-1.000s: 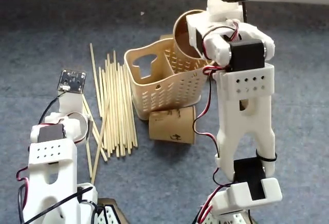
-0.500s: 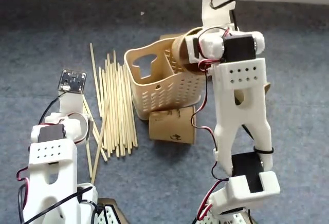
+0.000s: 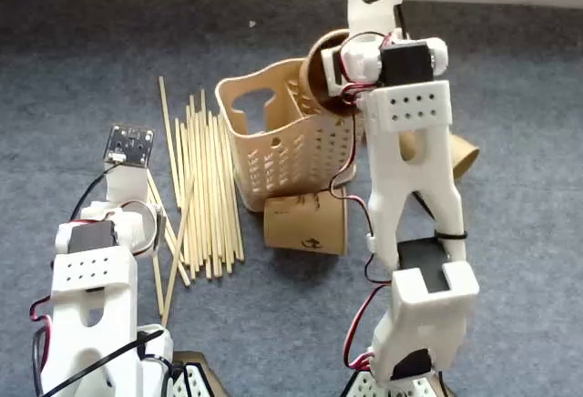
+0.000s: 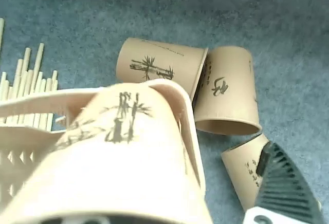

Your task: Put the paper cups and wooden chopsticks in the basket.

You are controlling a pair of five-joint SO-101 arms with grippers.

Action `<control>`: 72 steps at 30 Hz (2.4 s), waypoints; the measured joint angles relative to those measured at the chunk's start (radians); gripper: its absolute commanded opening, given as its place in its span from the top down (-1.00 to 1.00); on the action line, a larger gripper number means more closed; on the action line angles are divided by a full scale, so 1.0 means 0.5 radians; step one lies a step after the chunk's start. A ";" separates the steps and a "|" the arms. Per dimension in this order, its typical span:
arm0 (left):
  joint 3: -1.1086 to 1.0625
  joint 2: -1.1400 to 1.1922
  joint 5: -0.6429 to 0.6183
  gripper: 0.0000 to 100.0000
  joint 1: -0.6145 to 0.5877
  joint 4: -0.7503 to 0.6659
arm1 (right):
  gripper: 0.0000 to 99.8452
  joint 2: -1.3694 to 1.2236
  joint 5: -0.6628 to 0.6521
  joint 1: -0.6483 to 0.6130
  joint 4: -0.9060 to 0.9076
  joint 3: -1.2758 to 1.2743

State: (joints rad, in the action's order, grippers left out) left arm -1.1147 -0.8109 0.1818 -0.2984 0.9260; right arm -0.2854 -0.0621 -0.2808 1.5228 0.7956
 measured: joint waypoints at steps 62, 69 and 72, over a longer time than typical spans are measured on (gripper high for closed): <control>-0.058 0.000 0.000 0.71 0.000 -0.117 | 0.37 2.102 0.623 -0.172 -1.181 -3.554; -0.058 0.000 0.000 0.71 0.000 -0.123 | 0.37 2.102 0.666 -0.344 -1.068 -3.480; -0.058 0.000 0.000 0.71 0.000 -0.123 | 0.37 2.105 0.666 -0.476 -1.043 -3.403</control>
State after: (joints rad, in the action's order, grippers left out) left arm -1.1439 -0.8109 0.1818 -0.2984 0.8646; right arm 0.7672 0.2708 -0.5186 1.0012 -0.9060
